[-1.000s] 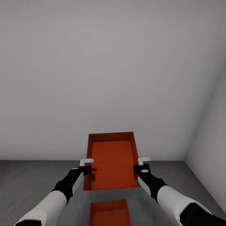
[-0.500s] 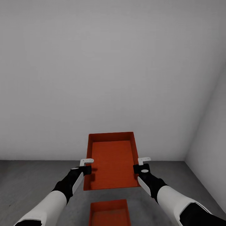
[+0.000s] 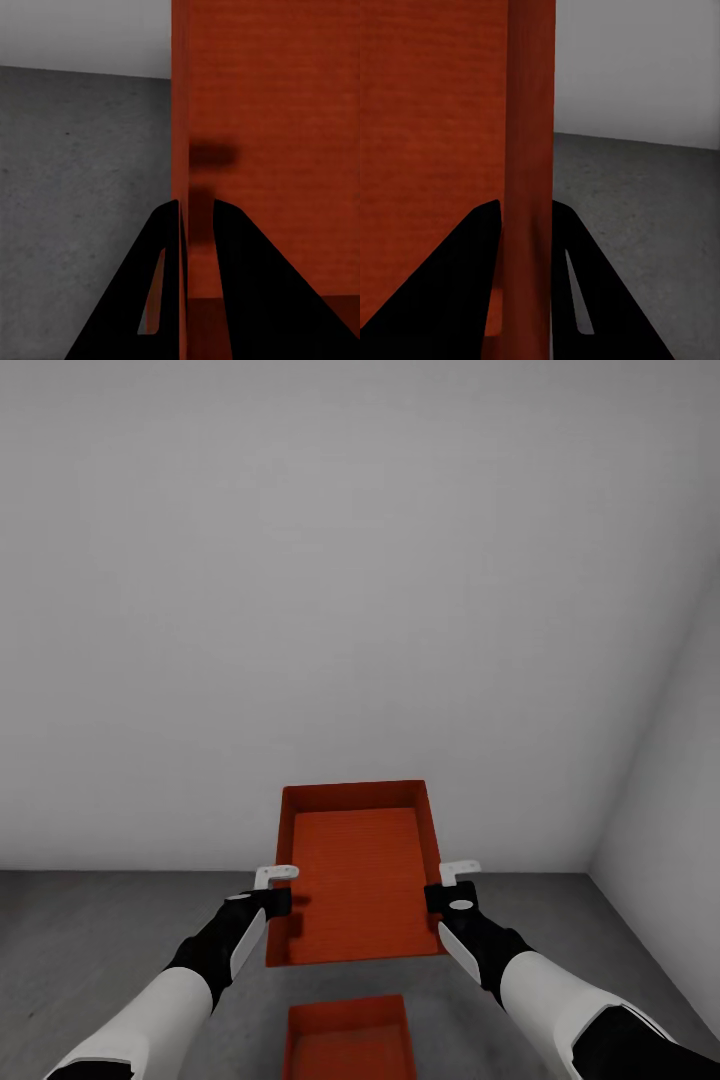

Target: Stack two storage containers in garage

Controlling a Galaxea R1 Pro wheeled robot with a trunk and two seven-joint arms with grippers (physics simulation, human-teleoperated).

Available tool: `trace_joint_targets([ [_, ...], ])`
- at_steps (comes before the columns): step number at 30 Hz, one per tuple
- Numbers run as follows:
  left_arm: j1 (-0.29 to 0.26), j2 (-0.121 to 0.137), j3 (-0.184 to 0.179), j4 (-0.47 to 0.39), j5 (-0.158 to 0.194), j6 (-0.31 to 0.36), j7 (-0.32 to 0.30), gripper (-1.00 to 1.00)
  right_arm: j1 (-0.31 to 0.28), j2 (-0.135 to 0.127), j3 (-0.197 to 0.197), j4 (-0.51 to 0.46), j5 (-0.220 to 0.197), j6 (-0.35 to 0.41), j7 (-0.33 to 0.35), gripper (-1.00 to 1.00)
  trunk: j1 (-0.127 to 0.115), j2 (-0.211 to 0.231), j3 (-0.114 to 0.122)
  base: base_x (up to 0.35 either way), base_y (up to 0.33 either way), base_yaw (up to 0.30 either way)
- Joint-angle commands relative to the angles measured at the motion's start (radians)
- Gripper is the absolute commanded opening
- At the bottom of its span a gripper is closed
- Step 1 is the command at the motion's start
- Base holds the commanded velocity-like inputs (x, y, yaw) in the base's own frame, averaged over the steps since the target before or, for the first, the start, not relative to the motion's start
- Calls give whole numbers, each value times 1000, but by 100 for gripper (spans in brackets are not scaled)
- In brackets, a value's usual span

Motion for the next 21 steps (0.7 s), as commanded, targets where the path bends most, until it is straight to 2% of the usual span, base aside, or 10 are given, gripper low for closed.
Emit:
trace_joint_targets([
  [1, 0, -1, -9, -3, -2, 5, 12, -100, -1, 0, 12, 2, -12, 7, -11, -100, 0, -1, -1, 0, 0, 0],
  [6, 0, -2, -9, 2, -2, -41, 11, -100, -1, 0, 12, 2, -13, 8, -11, -100, 0, -1, -1, 0, 0, 0],
  [21, 0, -1, -9, 8, -1, -44, 3, -100, -1, 0, 12, 2, -14, 10, -11, -100, 0, -1, -8, 0, 0, 0],
])
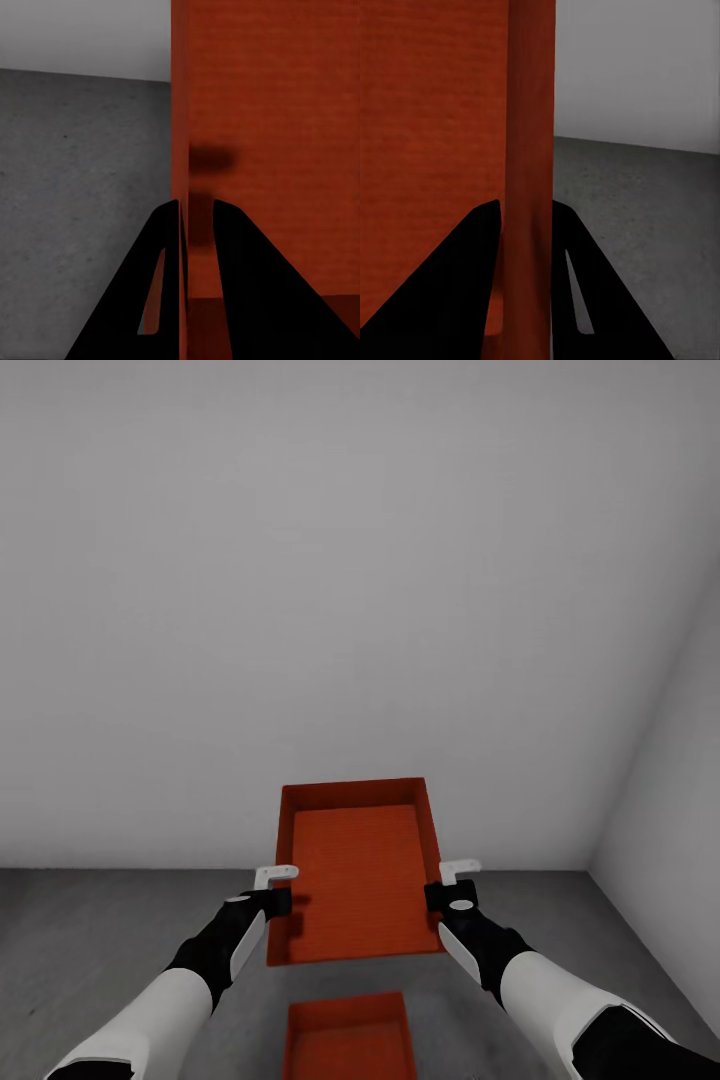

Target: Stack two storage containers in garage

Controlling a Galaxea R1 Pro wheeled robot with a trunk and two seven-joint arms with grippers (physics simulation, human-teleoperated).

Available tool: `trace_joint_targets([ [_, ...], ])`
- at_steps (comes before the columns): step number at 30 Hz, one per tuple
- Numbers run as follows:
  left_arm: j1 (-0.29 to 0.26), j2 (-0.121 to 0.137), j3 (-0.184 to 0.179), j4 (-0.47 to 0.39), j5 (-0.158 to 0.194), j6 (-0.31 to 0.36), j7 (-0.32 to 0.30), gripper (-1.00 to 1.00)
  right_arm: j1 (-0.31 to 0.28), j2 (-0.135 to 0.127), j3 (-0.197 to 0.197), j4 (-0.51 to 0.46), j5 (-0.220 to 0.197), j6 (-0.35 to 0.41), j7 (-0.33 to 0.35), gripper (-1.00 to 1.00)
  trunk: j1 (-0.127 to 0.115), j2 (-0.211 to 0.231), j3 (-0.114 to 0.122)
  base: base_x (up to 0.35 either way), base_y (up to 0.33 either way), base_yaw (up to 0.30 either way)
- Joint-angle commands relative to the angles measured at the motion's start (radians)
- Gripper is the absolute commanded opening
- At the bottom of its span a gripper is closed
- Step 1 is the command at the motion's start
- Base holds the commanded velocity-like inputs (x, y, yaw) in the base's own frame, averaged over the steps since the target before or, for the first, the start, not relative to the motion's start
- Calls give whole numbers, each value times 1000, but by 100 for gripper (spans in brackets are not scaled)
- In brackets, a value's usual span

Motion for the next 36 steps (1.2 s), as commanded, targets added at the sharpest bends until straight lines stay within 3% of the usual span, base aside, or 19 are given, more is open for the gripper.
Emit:
trace_joint_targets([
  [1, 0, -1, -14, -4, 2, -14, 11, -100, -1, 0, 13, 2, -25, 27, -9, -100, 1, -2, -3, 0, 0, 0],
  [36, 0, -1, -17, 0, 0, -12, 9, -100, -1, 0, 13, 2, -25, 26, -9, -100, 1, -2, -59, 0, 0, 0],
])
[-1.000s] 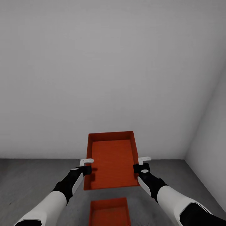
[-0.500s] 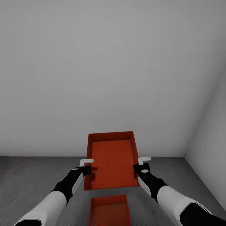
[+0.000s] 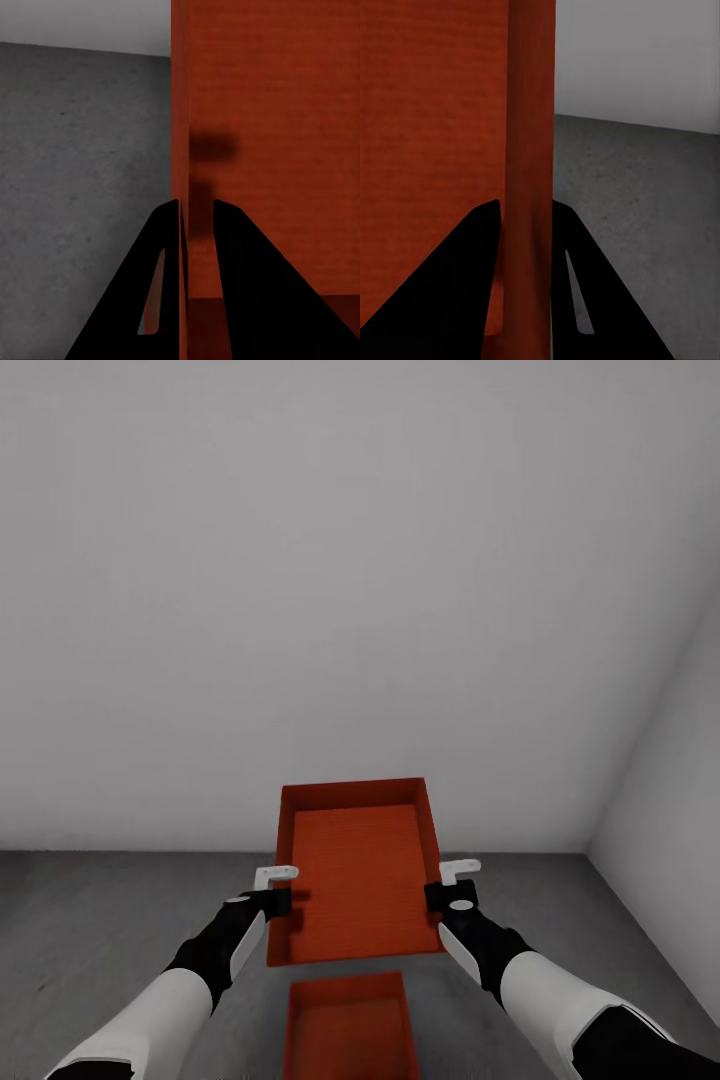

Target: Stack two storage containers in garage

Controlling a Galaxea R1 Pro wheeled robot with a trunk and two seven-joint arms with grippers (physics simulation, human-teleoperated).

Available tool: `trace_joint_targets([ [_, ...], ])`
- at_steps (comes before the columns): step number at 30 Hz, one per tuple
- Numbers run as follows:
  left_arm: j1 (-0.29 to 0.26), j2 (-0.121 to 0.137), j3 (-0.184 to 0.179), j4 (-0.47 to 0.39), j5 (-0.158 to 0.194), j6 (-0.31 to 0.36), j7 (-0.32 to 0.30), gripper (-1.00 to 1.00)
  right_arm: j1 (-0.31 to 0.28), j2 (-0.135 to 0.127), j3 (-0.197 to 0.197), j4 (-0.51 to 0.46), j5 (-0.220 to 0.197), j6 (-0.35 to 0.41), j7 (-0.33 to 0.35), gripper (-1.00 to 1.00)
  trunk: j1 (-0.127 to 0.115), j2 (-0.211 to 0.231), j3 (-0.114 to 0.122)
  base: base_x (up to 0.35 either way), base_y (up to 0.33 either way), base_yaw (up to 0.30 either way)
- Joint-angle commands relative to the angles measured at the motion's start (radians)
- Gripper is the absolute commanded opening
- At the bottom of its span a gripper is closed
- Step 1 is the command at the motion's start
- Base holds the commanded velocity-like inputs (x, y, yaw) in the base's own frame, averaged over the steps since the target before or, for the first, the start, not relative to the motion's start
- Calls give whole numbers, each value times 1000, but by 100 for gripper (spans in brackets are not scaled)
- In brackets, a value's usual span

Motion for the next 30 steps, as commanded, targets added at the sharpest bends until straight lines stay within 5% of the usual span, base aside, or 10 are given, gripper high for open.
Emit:
trace_joint_targets([
  [1, 0, -1, -21, -4, 2, -6, 10, -100, -1, 0, 13, 2, -26, 26, -9, -100, 1, -3, -4, 0, 0, 0],
  [30, 0, 0, -21, -2, 4, -3, 7, -100, -1, 0, 13, 2, -26, 26, -9, -100, 1, -3, -51, 0, 0, 0],
])
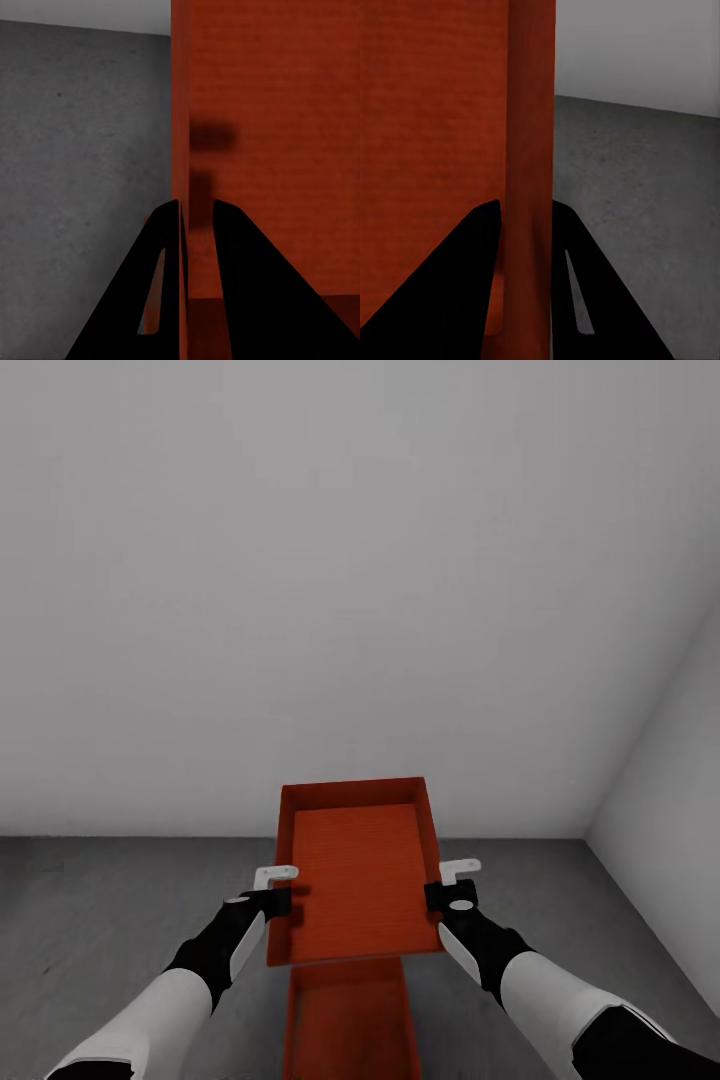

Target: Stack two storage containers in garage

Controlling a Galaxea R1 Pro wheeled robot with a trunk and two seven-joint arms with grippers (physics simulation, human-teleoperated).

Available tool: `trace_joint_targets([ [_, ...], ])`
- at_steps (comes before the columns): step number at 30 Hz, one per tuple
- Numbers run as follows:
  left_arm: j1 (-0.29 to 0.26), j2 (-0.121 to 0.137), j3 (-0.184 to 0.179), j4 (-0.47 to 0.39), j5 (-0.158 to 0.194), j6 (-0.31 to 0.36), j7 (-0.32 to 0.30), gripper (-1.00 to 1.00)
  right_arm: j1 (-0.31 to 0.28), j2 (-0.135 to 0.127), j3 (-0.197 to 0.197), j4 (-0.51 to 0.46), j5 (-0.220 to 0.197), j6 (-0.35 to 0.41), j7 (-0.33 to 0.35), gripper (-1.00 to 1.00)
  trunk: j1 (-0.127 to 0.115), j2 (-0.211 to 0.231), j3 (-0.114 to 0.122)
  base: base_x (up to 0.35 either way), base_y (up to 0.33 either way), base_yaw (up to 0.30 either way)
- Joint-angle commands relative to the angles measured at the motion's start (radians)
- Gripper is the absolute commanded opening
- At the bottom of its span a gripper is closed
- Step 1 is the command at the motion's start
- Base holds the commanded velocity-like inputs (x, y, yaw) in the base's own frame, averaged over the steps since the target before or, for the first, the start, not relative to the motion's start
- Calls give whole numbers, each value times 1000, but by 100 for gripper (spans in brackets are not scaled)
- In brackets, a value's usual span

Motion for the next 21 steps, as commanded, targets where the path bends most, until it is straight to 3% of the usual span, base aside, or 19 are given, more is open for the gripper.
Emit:
trace_joint_targets([
  [1, 0, -1, -24, -5, 6, 5, 11, -100, -1, 0, 13, 1, -27, 31, -8, -100, 1, -2, -4, 0, 0, 0],
  [21, 0, -1, -24, -5, 6, 0, 11, -100, -1, 0, 13, 1, -27, 31, -8, -100, 1, -2, -36, 0, 0, 0],
])
